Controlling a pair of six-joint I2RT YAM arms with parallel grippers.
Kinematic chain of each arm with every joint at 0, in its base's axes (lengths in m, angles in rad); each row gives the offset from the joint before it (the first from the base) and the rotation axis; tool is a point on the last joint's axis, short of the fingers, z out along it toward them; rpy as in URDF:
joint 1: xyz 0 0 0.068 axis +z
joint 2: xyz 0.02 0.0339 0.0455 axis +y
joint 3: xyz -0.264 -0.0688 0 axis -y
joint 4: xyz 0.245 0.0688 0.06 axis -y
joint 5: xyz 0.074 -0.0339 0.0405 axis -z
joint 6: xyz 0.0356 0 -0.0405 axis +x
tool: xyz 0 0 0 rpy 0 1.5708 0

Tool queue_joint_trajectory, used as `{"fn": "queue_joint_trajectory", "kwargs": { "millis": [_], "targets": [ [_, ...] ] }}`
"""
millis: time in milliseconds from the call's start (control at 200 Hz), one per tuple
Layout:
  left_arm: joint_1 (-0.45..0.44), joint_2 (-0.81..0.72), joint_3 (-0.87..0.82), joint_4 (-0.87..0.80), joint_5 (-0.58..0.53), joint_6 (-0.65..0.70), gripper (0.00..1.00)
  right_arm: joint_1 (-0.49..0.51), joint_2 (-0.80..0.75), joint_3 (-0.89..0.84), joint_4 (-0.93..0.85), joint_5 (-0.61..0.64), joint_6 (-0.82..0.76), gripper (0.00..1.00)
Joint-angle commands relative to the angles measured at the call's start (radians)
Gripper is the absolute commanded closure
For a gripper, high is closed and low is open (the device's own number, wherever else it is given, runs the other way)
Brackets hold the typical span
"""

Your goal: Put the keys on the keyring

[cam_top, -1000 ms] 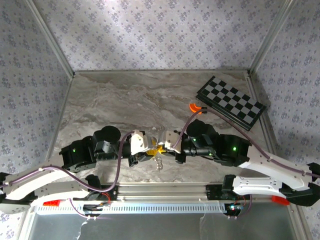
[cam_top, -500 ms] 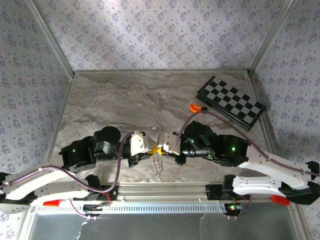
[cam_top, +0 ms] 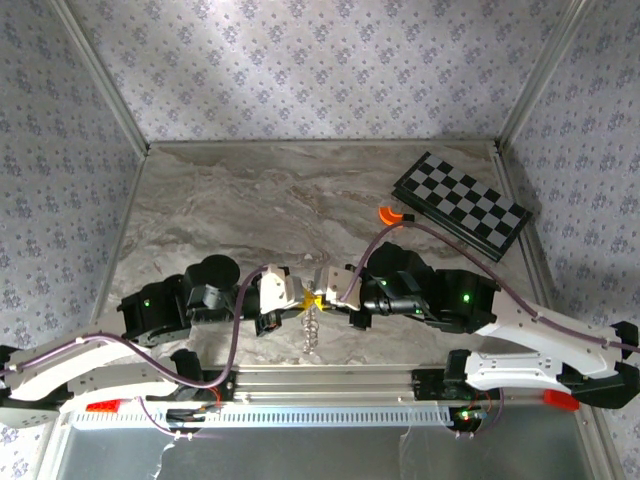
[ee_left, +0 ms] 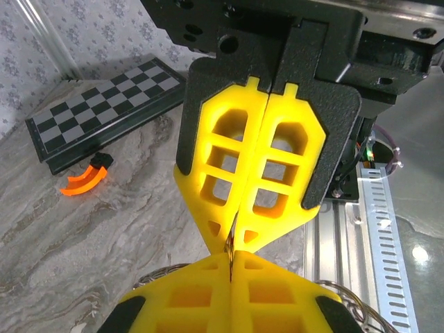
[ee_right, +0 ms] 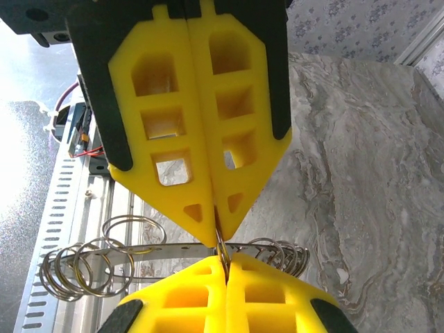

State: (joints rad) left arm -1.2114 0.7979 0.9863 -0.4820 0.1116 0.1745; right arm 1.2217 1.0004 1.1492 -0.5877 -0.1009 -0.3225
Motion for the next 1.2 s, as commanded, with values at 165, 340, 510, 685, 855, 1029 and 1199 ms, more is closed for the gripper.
{"fn": "queue_joint_trajectory", "kwargs": {
  "millis": [165, 340, 510, 685, 855, 1029, 1199],
  "targets": [
    [-0.015, -0.027, -0.055, 0.167, 0.014, -0.014, 1.0, -0.002, -0.035, -0.003, 0.04, -0.045, 0.031, 1.0],
    [-0.018, -0.074, -0.111, 0.255, 0.013, -0.024, 1.0, -0.017, -0.046, -0.019, 0.07, -0.072, 0.068, 0.93],
    [-0.018, -0.135, -0.152, 0.323, 0.023, -0.038, 1.0, -0.045, -0.052, -0.038, 0.099, -0.113, 0.098, 0.91],
    [-0.018, -0.185, -0.193, 0.375, 0.026, -0.052, 1.0, -0.069, -0.061, -0.061, 0.125, -0.144, 0.121, 0.89],
    [-0.017, -0.2, -0.208, 0.397, 0.035, -0.057, 1.0, -0.08, -0.071, -0.074, 0.151, -0.164, 0.135, 0.8],
    [-0.018, -0.207, -0.226, 0.424, 0.041, -0.061, 1.0, -0.092, -0.082, -0.098, 0.189, -0.196, 0.158, 0.75],
    [-0.018, -0.213, -0.239, 0.449, 0.048, -0.064, 1.0, -0.114, -0.087, -0.108, 0.209, -0.224, 0.177, 0.74]
  ]
}}
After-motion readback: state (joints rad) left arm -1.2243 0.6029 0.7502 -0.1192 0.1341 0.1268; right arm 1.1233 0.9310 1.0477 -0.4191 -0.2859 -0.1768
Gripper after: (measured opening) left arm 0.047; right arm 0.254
